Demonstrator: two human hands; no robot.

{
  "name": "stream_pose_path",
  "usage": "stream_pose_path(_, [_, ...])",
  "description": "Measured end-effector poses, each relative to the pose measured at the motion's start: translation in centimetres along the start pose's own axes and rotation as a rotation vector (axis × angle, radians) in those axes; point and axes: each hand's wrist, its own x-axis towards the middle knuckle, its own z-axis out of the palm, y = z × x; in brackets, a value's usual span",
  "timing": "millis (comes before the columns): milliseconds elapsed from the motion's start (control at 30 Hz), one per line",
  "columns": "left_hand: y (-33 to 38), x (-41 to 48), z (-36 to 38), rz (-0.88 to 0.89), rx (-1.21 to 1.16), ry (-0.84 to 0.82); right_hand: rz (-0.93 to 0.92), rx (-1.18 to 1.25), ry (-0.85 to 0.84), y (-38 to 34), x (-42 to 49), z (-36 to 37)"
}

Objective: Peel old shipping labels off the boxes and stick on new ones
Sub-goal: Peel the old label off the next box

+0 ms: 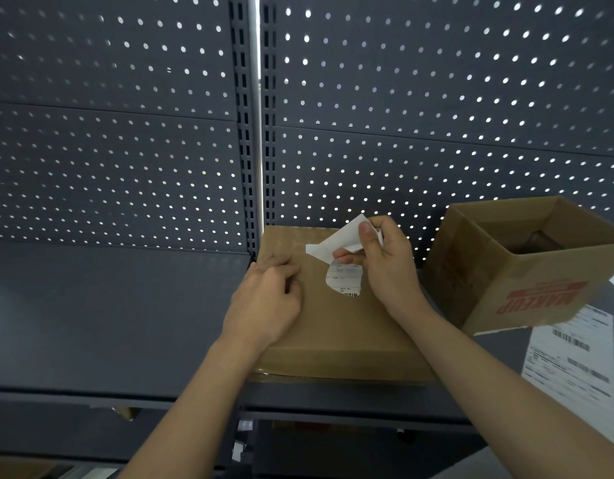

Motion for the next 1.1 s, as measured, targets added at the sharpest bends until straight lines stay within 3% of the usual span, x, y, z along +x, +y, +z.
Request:
stream_pose_path(767, [0.7,-0.3,-0.6,0.036,-0.008,0.042,-0.089,0.028,0.03,0.2,0.0,0.2])
stream_pose_path(967, [0.6,-0.3,-0.4,0.037,0.01,0.041,-0.131,-0.035,0.293,0.6,1.0,-1.0])
stream_pose_path(1100, [0.7,-0.4,-0.4,0.031,0.036,0.034,-0.123,-0.072,0.292,0.4,0.9,-0.9])
